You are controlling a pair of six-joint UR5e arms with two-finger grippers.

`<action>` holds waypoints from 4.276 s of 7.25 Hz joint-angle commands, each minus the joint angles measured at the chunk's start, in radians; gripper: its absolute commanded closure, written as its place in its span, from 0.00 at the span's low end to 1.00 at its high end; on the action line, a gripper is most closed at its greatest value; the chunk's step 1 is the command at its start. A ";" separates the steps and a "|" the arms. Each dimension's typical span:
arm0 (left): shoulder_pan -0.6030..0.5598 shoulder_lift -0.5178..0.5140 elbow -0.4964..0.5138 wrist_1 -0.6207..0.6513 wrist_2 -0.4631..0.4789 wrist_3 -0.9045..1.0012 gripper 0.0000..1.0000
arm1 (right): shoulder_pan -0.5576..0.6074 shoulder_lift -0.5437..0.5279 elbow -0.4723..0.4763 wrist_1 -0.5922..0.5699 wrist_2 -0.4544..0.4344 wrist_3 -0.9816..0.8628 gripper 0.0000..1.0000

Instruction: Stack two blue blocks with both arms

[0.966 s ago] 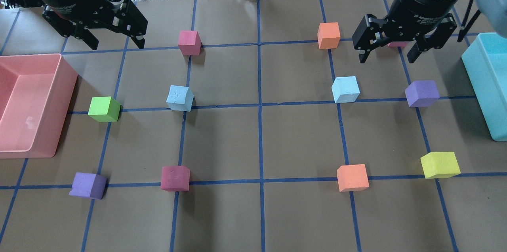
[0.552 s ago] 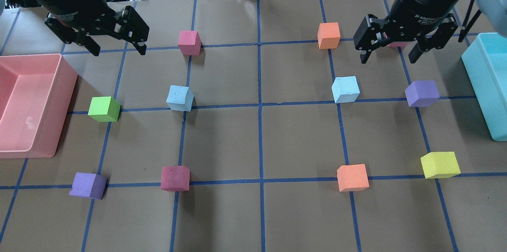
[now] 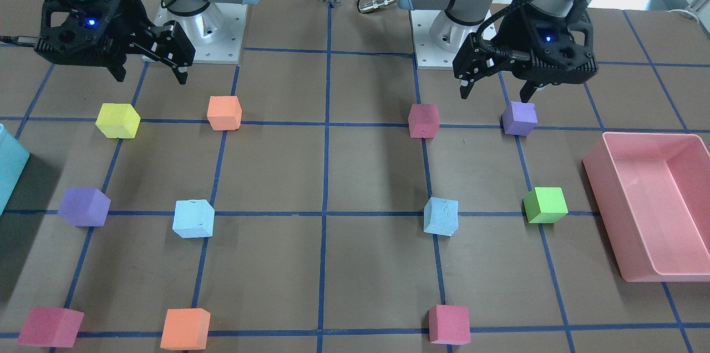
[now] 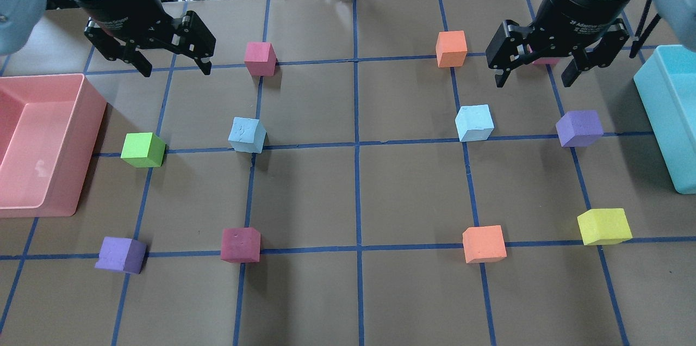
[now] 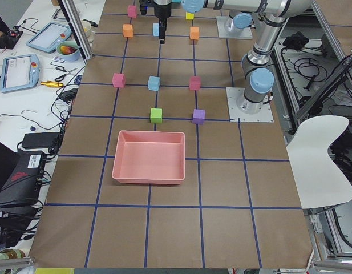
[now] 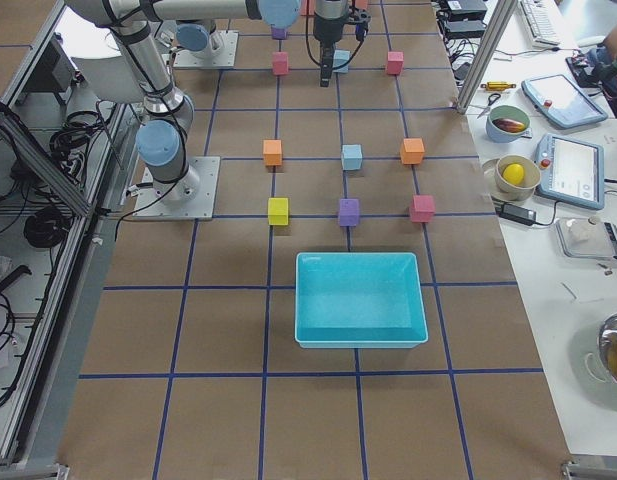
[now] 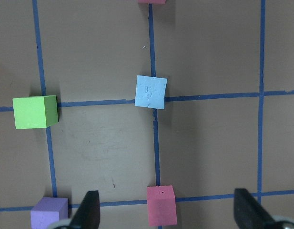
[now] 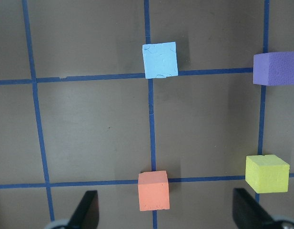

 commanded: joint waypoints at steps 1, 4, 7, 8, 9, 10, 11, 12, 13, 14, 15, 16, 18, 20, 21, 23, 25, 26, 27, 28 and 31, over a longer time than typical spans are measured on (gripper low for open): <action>-0.003 -0.101 0.000 0.060 -0.004 -0.001 0.00 | 0.002 0.004 0.002 -0.001 -0.007 -0.001 0.00; -0.003 -0.205 -0.073 0.197 -0.002 0.010 0.00 | -0.031 0.188 0.017 -0.180 -0.008 -0.005 0.00; -0.004 -0.276 -0.257 0.495 -0.004 0.009 0.00 | -0.031 0.335 0.019 -0.352 -0.007 -0.104 0.00; -0.015 -0.297 -0.291 0.549 -0.002 0.013 0.00 | -0.031 0.374 0.032 -0.359 -0.007 -0.129 0.00; -0.030 -0.320 -0.302 0.572 -0.002 0.013 0.00 | -0.031 0.381 0.052 -0.388 0.002 -0.122 0.00; -0.035 -0.346 -0.305 0.585 0.005 0.019 0.00 | -0.031 0.394 0.098 -0.436 0.007 -0.128 0.00; -0.038 -0.357 -0.309 0.585 0.005 0.021 0.00 | -0.031 0.409 0.150 -0.523 0.005 -0.132 0.00; -0.039 -0.365 -0.327 0.585 0.005 0.039 0.00 | -0.031 0.427 0.182 -0.577 0.005 -0.134 0.00; -0.039 -0.359 -0.325 0.586 0.011 0.074 0.05 | -0.031 0.447 0.187 -0.587 0.005 -0.136 0.00; -0.039 -0.363 -0.322 0.588 0.012 0.085 0.14 | -0.031 0.463 0.186 -0.604 0.007 -0.137 0.00; -0.039 -0.365 -0.324 0.588 0.012 0.084 0.20 | -0.031 0.481 0.189 -0.604 0.007 -0.136 0.00; -0.038 -0.363 -0.318 0.589 0.019 0.085 0.23 | -0.031 0.500 0.190 -0.616 0.007 -0.137 0.15; -0.035 -0.374 -0.307 0.588 0.035 0.088 0.22 | -0.031 0.509 0.189 -0.624 0.004 -0.177 1.00; -0.032 -0.394 -0.302 0.661 0.028 0.066 0.19 | -0.008 0.471 0.140 -0.601 0.002 -0.160 1.00; -0.032 -0.400 -0.302 0.662 0.024 0.024 0.19 | 0.029 0.457 0.070 -0.527 0.005 -0.128 1.00; -0.033 -0.397 -0.304 0.662 0.033 0.013 0.18 | 0.113 0.495 -0.094 -0.410 0.030 0.031 1.00; -0.035 -0.391 -0.313 0.655 0.025 -0.001 0.19 | 0.213 0.611 -0.211 -0.417 0.065 0.221 1.00; -0.039 -0.389 -0.315 0.652 0.028 -0.043 0.19 | 0.259 0.663 -0.268 -0.417 0.067 0.295 1.00; -0.039 -0.385 -0.318 0.648 0.028 -0.047 0.18 | 0.282 0.702 -0.305 -0.420 0.067 0.309 1.00; -0.042 -0.383 -0.319 0.643 0.028 -0.048 0.19 | 0.294 0.737 -0.320 -0.425 0.067 0.311 1.00; -0.043 -0.380 -0.333 0.629 0.025 -0.048 0.50 | 0.327 0.780 -0.330 -0.478 0.067 0.311 1.00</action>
